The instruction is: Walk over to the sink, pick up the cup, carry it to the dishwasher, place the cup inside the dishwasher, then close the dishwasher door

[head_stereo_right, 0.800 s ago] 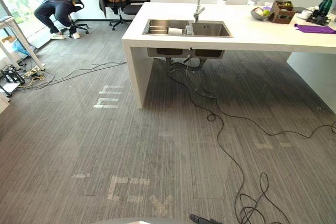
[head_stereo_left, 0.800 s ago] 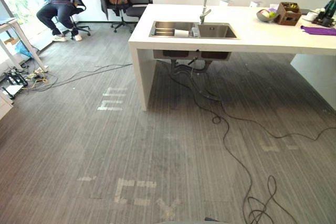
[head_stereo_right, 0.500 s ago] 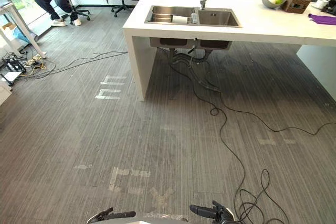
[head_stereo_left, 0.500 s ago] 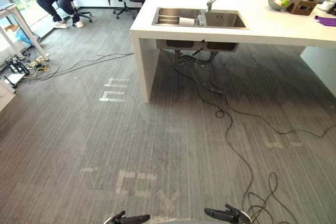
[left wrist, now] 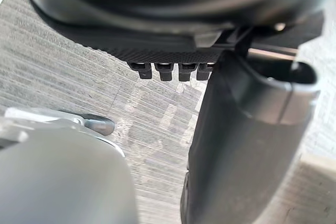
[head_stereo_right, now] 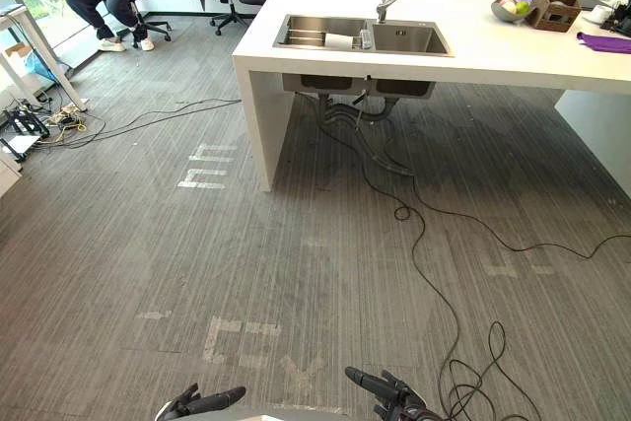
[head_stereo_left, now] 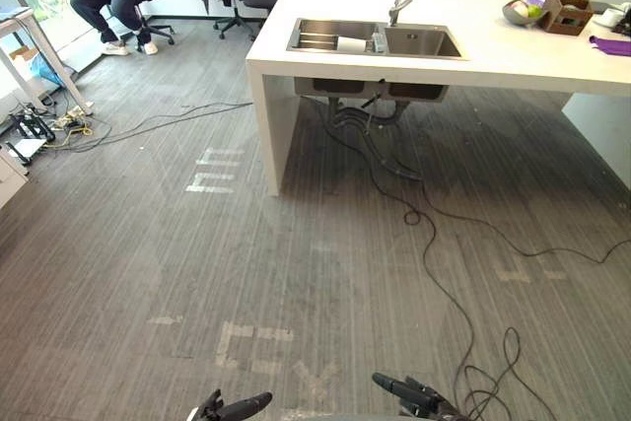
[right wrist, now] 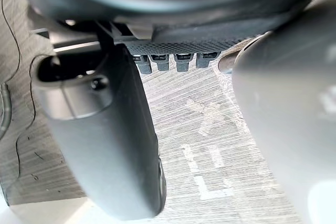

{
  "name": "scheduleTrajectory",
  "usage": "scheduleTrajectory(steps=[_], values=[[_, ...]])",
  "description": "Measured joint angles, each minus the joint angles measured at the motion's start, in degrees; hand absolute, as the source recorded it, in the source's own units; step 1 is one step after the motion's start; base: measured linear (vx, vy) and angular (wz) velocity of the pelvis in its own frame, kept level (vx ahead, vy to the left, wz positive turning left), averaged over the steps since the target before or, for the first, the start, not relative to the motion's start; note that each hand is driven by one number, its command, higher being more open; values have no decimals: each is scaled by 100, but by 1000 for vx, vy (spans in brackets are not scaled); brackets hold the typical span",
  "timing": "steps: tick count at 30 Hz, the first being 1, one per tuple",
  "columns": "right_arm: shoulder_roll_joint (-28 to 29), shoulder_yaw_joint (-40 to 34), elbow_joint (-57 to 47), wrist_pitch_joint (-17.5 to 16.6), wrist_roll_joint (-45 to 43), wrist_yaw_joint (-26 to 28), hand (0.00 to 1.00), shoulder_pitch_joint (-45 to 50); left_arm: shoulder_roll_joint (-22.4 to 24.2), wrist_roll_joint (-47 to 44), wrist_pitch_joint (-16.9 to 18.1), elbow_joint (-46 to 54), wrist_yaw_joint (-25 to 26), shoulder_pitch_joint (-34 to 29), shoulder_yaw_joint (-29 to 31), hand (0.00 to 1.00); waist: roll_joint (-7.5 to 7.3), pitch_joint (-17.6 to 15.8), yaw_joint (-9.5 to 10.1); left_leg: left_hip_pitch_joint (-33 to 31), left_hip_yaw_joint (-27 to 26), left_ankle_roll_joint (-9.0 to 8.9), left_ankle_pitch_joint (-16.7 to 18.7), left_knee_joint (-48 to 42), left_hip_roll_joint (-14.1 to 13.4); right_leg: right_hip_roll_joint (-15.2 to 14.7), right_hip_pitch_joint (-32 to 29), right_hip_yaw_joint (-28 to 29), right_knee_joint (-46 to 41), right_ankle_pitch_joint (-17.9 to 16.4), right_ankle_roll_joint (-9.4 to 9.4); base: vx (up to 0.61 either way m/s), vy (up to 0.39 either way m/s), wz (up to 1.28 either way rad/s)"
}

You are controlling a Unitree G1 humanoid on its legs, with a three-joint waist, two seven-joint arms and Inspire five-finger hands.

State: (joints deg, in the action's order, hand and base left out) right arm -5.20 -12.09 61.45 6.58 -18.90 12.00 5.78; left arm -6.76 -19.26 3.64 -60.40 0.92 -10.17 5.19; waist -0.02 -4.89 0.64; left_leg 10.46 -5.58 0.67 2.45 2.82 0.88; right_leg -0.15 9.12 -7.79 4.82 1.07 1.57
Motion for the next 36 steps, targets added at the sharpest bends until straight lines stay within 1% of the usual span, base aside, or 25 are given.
scheduleTrajectory(steps=[7,10,12,13,15,16,17,18,19,20,21,22,23,24,25,26,27,28,29,30,31,32,33,34,36], values=[[-1,-3,-4,-4,-38,4,100,24,62,-160,213,125,-80,-25,4,100,-7,0,2,22,8,2,-1,0,0,1,25,-6,-1,0,0,-29,-14,1],[-5,-3,-7,-8,-201,12,100,57,112,-270,335,239,-158,-39,0,100,-15,-4,2,58,12,3,-2,4,3,-1,67,-9,-2,0,0,-37,-15,1],[-10,-5,-41,-6,-280,46,100,97,132,-209,393,305,-362,-38,-6,100,-27,-2,0,66,18,8,-6,2,9,-9,72,-15,-36,-10,7,-47,-17,1],[-11,-6,-90,-2,-337,61,100,120,150,-154,426,391,-422,-55,-25,100,-21,-6,-7,67,25,10,-8,-6,9,-19,22,-23,-164,-75,12,-39,-13,6],[-8,-20,-214,0,-437,139,100,158,190,-95,522,520,-559,-69,-151,100,-41,-26,-20,88,53,9,-6,-37,30,-105,-258,-65,-921,-476,29,-44,-4,15],[17,-19,-292,-6,-533,179,100,165,202,-83,568,665,-617,-57,-285,100,-121,-70,-56,120,108,50,25,-93,106,-250,-491,-89,-1607,-840,84,-46,13,20],[35,-16,-335,-8,-609,184,100,174,202,-75,610,718,-622,-30,-366,100,-172,-93,-57,127,130,72,42,-128,161,-340,-620,-102,-1948,-1009,105,-72,20,20],[56,-11,-395,-33,-735,188,100,194,127,-4,656,831,-654,-5,-495,100,-226,-122,-49,115,166,152,85,-175,254,-516,-898,-156,-2630,-1226,166,-101,20,6],[35,-49,-510,-89,-884,206,100,221,116,7,678,879,-645,8,-500,100,-261,-155,-53,109,152,276,180,-239,302,-679,-1320,-209,-3571,-1301,70,-87,12,0],[22,-99,-609,-100,-917,234,100,234,93,6,681,896,-640,11,-488,100,-304,-176,-59,106,154,305,218,-290,350,-814,-1578,-242,-4157,-1304,-93,-71,-4,1],[43,-107,-668,-132,-922,293,100,299,79,1,676,899,-587,27,-441,100,-354,-211,-97,108,202,350,287,-407,404,-976,-1934,-175,-4892,-1278,-158,20,-22,18],[67,-104,-645,-244,-1008,304,100,356,79,-2,660,901,-503,14,-437,100,-351,-254,-170,158,302,369,316,-469,387,-985,-2013,-106,-5029,-1410,-24,43,-36,30],[85,-100,-649,-276,-1071,308,100,375,76,-2,643,901,-473,14,-435,100,-350,-266,-204,162,353,375,336,-504,365,-978,-2013,-96,-4953,-1476,-5,114,-67,33],[113,-101,-621,-327,-1223,305,100,398,88,-3,615,915,-430,13,-395,100,-343,-290,-232,183,400,328,402,-551,296,-928,-2012,-97,-4574,-1515,-13,144,-105,18],[127,-101,-613,-351,-1351,305,100,396,119,-4,534,971,-346,14,-327,100,-318,-341,-254,213,405,238,487,-608,175,-832,-2028,-137,-4114,-1511,-8,155,-127,8],[144,-101,-619,-358,-1387,307,100,394,146,-6,481,1009,-304,14,-278,100,-294,-384,-277,231,406,183,552,-658,81,-763,-2033,-171,-3879,-1503,3,179,-170,-4],[173,-103,-631,-353,-1429,346,100,396,198,-70,409,1019,-257,22,-187,100,-230,-437,-301,274,401,53,707,-766,-123,-611,-2059,-194,-3419,-1454,9,224,-214,-8],[184,-107,-658,-335,-1434,405,100,459,260,-231,343,1019,-246,35,-73,100,-188,-479,-303,376,383,-100,892,-863,-337,-493,-2098,-162,-3044,-1270,32,259,-234,-8],[196,-107,-728,-334,-1443,420,100,523,292,-267,332,1021,-250,39,10,100,-188,-502,-302,431,377,-181,997,-924,-431,-460,-2121,-116,-2888,-1157,38,404,-354,-5],[246,-101,-887,-304,-1466,481,100,663,313,-323,331,1020,-258,57,136,100,-224,-556,-297,555,374,-365,1236,-1070,-581,-439,-2135,113,-2589,-891,75,481,-415,2],[275,-105,-958,-307,-1472,499,100,794,350,-323,326,1010,-260,63,258,100,-231,-559,-286,671,371,-516,1515,-1290,-733,-417,-2024,4,-2631,-243,133,411,-359,11],[271,-142,-987,-284,-1497,513,100,834,382,-322,313,999,-264,98,319,100,-187,-591,-307,722,382,-599,1587,-1423,-834,-336,-1998,-118,-2829,-371,-77,420,-359,26],[282,-227,-1046,-236,-1531,557,100,845,478,-328,297,1061,-296,144,378,100,-148,-646,-316,740,383,-609,1612,-1668,-952,-319,-2041,-226,-3286,-791,-166,300,-271,31],[288,-253,-1054,-216,-1552,576,100,852,538,-331,297,1086,-306,169,436,100,-140,-655,-322,760,401,-608,1611,-1760,-989,-325,-2040,-284,-3458,-973,-222,438,-402,41],[288,-318,-1091,-194,-1519,573,100,913,721,-333,280,1102,-314,239,592,100,-66,-637,-337,756,576,-559,1567,-2204,-1127,-306,-1873,-522,-3771,-1537,-375,332,-314,41]])
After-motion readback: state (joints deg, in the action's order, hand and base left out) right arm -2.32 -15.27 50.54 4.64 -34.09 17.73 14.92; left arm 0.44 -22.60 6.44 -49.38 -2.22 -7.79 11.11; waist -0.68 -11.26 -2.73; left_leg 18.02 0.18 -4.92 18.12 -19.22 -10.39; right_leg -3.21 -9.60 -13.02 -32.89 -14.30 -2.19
